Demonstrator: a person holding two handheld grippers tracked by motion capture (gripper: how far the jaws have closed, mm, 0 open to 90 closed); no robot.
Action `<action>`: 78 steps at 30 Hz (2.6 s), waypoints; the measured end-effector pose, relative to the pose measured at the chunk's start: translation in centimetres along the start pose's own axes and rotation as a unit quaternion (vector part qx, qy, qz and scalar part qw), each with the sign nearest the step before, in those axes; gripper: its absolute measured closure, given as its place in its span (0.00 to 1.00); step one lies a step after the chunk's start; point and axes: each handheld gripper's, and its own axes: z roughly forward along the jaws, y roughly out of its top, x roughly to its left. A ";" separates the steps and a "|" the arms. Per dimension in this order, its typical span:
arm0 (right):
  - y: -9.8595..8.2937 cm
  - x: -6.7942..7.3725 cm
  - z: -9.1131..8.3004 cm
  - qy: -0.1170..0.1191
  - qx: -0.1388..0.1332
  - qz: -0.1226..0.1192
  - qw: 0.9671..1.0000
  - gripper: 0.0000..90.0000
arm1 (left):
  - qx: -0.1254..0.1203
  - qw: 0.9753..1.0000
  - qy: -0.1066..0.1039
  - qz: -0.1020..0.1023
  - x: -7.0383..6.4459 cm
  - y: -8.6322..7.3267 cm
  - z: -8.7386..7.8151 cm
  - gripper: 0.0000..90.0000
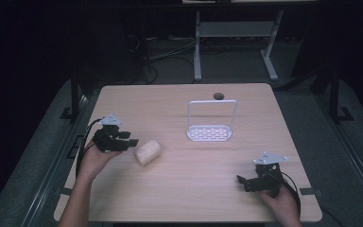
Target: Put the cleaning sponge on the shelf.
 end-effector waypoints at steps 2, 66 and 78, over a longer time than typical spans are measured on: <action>0.0 0.0 0.0 0.000 0.000 0.000 1.000 0.01 | 0.004 1.000 -0.005 0.006 -0.4 0.4 -0.1 0.41; 0.0 0.1 0.0 0.003 0.001 -0.002 1.000 0.01 | 0.130 0.989 0.007 0.064 -3.5 -0.6 7.2 0.18; 0.0 0.1 0.0 0.003 0.000 -0.002 1.000 0.01 | 0.130 0.989 0.000 0.064 -3.5 -0.6 7.0 0.32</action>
